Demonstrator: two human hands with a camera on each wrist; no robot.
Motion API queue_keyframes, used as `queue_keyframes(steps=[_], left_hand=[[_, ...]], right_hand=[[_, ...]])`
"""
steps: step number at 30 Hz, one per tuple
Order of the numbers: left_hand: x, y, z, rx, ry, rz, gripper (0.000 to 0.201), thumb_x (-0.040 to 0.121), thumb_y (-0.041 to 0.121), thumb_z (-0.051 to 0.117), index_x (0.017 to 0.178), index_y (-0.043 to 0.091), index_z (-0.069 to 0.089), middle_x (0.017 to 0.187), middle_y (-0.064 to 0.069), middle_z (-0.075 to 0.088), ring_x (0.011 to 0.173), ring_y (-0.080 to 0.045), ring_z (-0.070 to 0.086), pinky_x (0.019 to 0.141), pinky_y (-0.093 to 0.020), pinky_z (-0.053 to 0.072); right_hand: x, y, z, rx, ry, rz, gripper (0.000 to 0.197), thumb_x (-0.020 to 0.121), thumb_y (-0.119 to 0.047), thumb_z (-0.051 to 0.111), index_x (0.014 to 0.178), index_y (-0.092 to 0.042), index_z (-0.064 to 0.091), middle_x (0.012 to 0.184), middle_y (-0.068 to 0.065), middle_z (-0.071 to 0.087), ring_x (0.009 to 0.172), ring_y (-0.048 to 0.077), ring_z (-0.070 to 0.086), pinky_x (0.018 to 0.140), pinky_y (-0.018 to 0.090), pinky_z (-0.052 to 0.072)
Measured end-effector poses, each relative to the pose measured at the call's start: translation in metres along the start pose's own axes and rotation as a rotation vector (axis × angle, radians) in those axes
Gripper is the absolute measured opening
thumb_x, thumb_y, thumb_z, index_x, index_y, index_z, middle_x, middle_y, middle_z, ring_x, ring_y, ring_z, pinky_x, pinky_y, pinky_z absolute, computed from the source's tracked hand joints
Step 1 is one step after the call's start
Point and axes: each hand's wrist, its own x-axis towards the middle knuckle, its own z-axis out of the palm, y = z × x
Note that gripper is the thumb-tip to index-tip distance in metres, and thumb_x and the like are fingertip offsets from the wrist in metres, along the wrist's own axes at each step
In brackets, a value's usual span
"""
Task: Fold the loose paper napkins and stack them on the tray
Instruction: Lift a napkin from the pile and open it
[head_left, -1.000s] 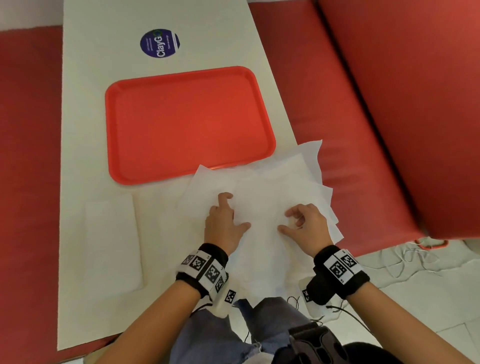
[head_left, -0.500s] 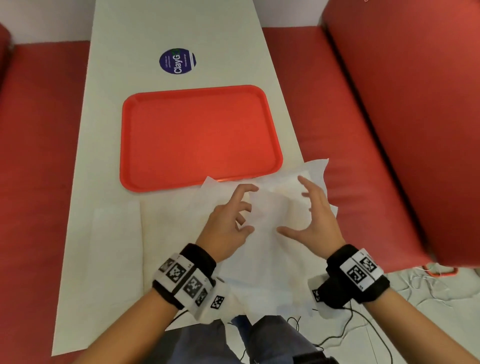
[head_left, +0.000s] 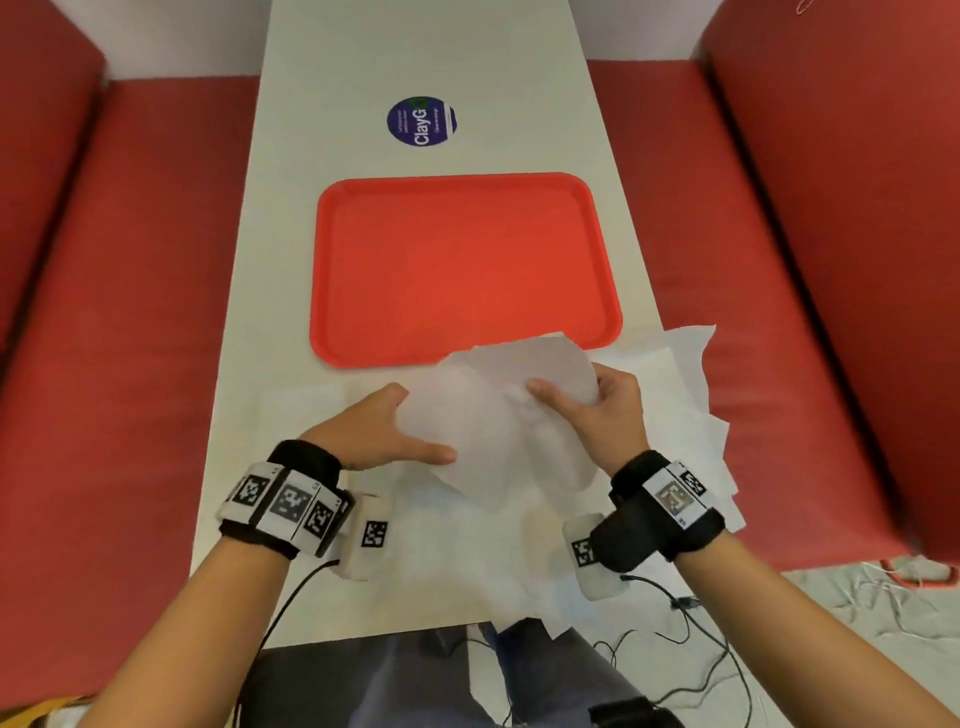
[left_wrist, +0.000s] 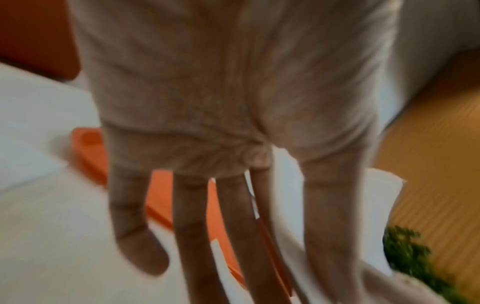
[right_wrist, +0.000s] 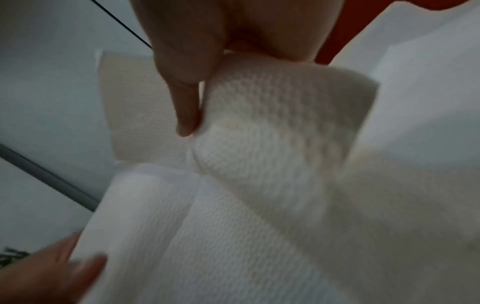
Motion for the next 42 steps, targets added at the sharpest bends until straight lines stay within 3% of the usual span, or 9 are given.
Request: queue_keyframes(steps=[5,9,11,16,21,24,27,32,42], left_hand=[[-0.014,-0.001,0.011,-0.547,0.081,0.158,0.023,0.078,0.021,0.079,0.098,0.024,0.067,0.093,0.012,0.076,0.089,-0.001,0.07,0.081,-0.024,0.053],[-0.017,-0.007,0.009,-0.602,-0.021,0.322,0.048,0.065,0.064,0.074,0.099,0.03,0.075,0.115,0.006,0.07,0.125,-0.014,0.054,0.102,-0.041,0.047],[-0.02,-0.011,0.006,-0.511,-0.085,0.397,0.053,0.07,0.064,0.07,0.106,0.026,0.074,0.122,-0.003,0.064,0.126,-0.011,0.051,0.101,-0.039,0.047],[-0.018,-0.037,-0.005,-0.542,0.035,0.372,0.04,0.071,0.004,0.081,0.103,0.016,0.06,0.119,-0.005,0.054,0.089,-0.018,0.061,0.089,-0.037,0.052],[-0.029,-0.067,-0.023,-0.6,0.191,0.324,0.055,0.069,-0.009,0.079,0.114,0.017,0.063,0.122,-0.007,0.059,0.077,-0.019,0.06,0.085,-0.034,0.054],[-0.041,-0.092,-0.033,-0.601,0.287,0.268,0.064,0.069,-0.007,0.08,0.124,0.022,0.063,0.128,0.009,0.061,0.076,-0.016,0.062,0.091,-0.03,0.053],[-0.054,-0.118,-0.042,-0.593,0.324,0.226,0.067,0.068,-0.005,0.081,0.125,0.025,0.063,0.133,0.013,0.057,0.074,-0.015,0.064,0.091,-0.023,0.052],[-0.071,-0.151,-0.052,-0.541,0.353,0.201,0.069,0.067,-0.004,0.083,0.124,0.03,0.063,0.137,0.017,0.052,0.068,-0.013,0.066,0.092,-0.016,0.044],[-0.059,-0.184,-0.047,-0.361,0.372,0.201,0.071,0.072,-0.007,0.078,0.133,0.024,0.056,0.135,0.015,0.042,0.067,-0.018,0.063,0.067,-0.026,0.059]], right_hand=[[-0.005,0.006,0.029,-0.043,-0.034,0.089,0.014,0.081,-0.027,0.077,0.074,-0.016,0.072,0.076,-0.002,0.074,0.069,0.013,0.069,0.064,0.032,0.055],[-0.012,0.005,0.054,-0.01,-0.105,0.114,0.019,0.083,-0.029,0.074,0.08,-0.009,0.074,0.082,0.006,0.075,0.072,0.018,0.07,0.066,0.036,0.056],[-0.013,0.003,0.064,0.003,-0.123,0.116,0.01,0.084,-0.019,0.074,0.077,-0.011,0.074,0.076,0.003,0.074,0.067,0.014,0.067,0.061,0.031,0.053],[-0.016,-0.001,0.084,-0.021,-0.165,0.077,0.029,0.085,0.003,0.065,0.06,-0.007,0.057,0.057,-0.003,0.056,0.053,0.003,0.047,0.054,0.025,0.041],[-0.024,-0.022,0.108,0.063,-0.199,0.223,0.052,0.099,-0.055,0.026,0.09,-0.02,0.064,0.07,0.001,0.065,0.059,0.01,0.06,0.054,0.023,0.047],[-0.029,-0.022,0.129,0.11,-0.247,0.214,0.036,0.091,-0.054,0.052,0.123,-0.038,0.051,0.101,0.006,0.071,0.082,0.018,0.069,0.064,0.03,0.054],[-0.033,-0.01,0.152,0.045,-0.318,0.076,0.074,0.08,-0.018,0.078,0.136,-0.042,0.036,0.102,-0.001,0.065,0.077,0.013,0.063,0.068,0.03,0.054],[-0.042,0.003,0.185,-0.143,-0.456,-0.051,0.058,0.078,-0.003,0.075,0.128,-0.026,0.059,0.125,-0.012,0.06,0.08,-0.006,0.056,0.075,0.023,0.05],[-0.043,0.037,0.231,-0.418,-0.48,-0.018,0.064,0.076,-0.008,0.077,0.135,-0.016,0.055,0.125,-0.001,0.045,0.071,0.004,0.049,0.068,0.003,0.042]])
